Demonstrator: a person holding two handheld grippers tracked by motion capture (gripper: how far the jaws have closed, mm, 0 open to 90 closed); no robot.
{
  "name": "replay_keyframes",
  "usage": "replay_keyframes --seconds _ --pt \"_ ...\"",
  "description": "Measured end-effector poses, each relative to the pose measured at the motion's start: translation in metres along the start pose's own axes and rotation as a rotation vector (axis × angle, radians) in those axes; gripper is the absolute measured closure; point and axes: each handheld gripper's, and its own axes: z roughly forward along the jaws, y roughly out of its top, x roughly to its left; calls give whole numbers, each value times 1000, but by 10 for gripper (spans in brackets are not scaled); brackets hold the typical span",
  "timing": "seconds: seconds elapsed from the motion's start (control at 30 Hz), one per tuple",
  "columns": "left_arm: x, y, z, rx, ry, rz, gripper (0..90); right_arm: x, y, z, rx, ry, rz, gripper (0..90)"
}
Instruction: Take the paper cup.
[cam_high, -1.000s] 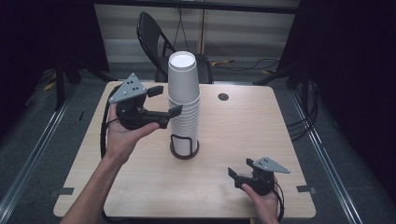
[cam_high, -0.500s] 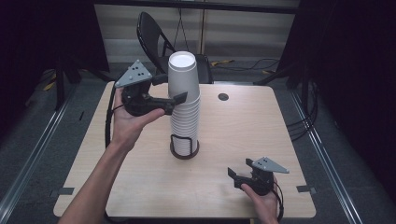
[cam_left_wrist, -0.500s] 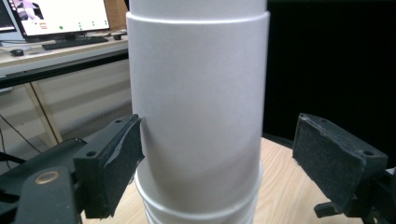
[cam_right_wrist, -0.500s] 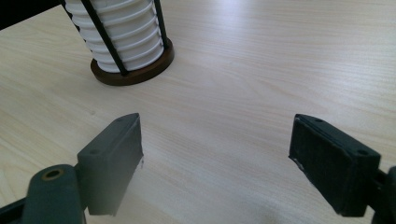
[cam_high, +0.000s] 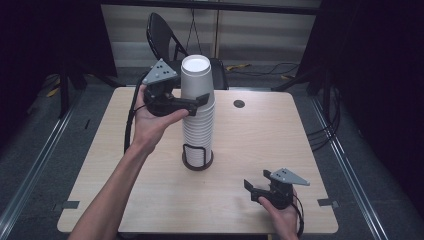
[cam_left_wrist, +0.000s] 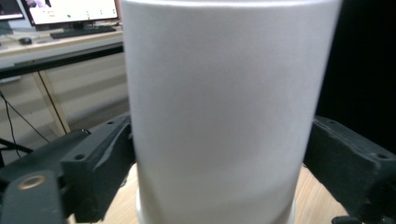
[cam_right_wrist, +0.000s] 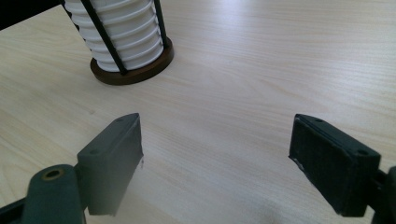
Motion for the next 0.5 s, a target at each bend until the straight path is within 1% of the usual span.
replay_keyframes --seconds 0.03,0.1,0.23,0.33,0.4,0.47,0.5 --pt "-1 0 3 8 8 10 73 0 0 1 3 2 1 167" --pt "-1 -1 7 10 7 -3 76 1 0 1 5 7 -1 167" --pt "-1 -2 12 17 10 10 63 1 0 0 4 12 -3 167" --pt "1 -3 16 32 4 1 69 0 -1 0 -1 10 -7 167" --pt "2 -4 17 32 5 -5 86 1 0 0 0 9 -4 167" --pt "3 -5 20 37 -3 -41 84 1 0 0 1 11 -4 167" --pt "3 -5 20 37 -3 -41 82 0 0 0 0 10 -5 167"
